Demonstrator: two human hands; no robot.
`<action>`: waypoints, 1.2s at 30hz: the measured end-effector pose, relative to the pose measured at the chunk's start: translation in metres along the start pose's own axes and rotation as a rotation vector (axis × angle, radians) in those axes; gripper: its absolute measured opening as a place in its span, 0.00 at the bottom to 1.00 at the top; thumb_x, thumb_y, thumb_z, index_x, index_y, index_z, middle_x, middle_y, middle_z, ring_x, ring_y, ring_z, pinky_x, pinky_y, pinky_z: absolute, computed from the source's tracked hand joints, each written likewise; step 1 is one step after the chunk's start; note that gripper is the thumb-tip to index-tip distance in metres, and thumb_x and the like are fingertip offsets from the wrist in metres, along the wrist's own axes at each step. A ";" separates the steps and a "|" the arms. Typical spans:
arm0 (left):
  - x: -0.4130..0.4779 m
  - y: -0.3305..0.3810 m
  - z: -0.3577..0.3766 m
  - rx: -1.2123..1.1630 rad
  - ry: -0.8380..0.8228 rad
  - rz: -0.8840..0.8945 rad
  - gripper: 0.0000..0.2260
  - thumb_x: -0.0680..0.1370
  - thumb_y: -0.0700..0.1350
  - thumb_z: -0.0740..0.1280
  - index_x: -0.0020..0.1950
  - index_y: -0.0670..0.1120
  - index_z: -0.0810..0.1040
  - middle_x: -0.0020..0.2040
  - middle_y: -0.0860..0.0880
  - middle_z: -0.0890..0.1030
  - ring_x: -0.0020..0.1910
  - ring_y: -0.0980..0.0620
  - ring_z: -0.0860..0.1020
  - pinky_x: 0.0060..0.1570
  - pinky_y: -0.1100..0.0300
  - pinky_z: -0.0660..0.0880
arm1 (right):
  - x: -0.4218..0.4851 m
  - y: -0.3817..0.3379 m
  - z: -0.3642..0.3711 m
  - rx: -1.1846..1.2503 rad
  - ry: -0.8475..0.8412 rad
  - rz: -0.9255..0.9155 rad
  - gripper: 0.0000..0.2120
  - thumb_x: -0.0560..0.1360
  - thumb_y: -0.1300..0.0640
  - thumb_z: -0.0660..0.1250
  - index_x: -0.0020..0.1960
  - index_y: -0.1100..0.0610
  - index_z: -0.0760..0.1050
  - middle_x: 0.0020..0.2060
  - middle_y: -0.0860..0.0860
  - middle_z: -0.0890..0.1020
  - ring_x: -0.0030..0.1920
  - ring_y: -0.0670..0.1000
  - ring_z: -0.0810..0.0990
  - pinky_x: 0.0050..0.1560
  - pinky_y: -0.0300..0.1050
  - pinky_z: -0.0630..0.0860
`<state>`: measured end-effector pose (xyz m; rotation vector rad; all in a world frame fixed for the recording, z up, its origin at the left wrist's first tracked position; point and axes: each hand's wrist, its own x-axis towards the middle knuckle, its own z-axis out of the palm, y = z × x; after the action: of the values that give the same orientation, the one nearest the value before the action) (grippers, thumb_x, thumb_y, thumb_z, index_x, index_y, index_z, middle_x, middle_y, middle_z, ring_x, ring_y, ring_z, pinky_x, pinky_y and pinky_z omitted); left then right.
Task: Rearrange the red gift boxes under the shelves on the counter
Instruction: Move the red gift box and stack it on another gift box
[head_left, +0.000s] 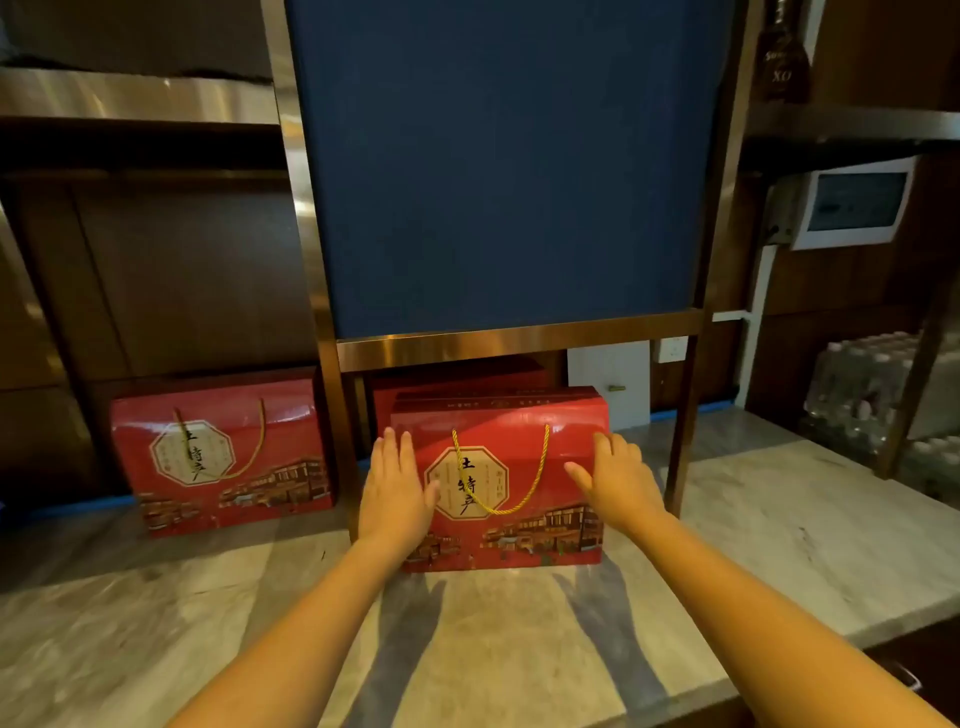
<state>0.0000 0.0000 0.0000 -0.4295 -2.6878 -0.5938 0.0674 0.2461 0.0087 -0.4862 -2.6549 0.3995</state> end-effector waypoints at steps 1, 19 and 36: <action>0.003 -0.002 0.004 -0.066 -0.011 -0.061 0.35 0.78 0.54 0.58 0.77 0.42 0.44 0.79 0.42 0.46 0.78 0.45 0.46 0.75 0.52 0.54 | 0.003 0.000 0.002 0.033 0.006 0.033 0.31 0.76 0.40 0.58 0.71 0.57 0.60 0.68 0.56 0.69 0.66 0.57 0.68 0.63 0.54 0.72; 0.114 -0.010 0.032 -0.623 0.082 -0.214 0.28 0.75 0.57 0.62 0.71 0.44 0.64 0.68 0.41 0.73 0.65 0.40 0.73 0.59 0.48 0.72 | 0.095 -0.002 0.012 0.202 0.064 0.151 0.36 0.72 0.39 0.64 0.72 0.57 0.59 0.66 0.57 0.70 0.67 0.57 0.69 0.63 0.56 0.73; 0.108 -0.002 0.018 -1.017 0.091 -0.416 0.22 0.70 0.52 0.72 0.63 0.51 0.74 0.57 0.44 0.81 0.56 0.41 0.79 0.56 0.45 0.77 | 0.106 -0.001 -0.015 0.510 -0.125 0.301 0.31 0.65 0.49 0.76 0.63 0.58 0.71 0.58 0.57 0.80 0.58 0.57 0.80 0.58 0.56 0.78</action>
<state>-0.1020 0.0298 0.0274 -0.0541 -2.1864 -2.0345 -0.0173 0.2894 0.0587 -0.7064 -2.4575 1.1914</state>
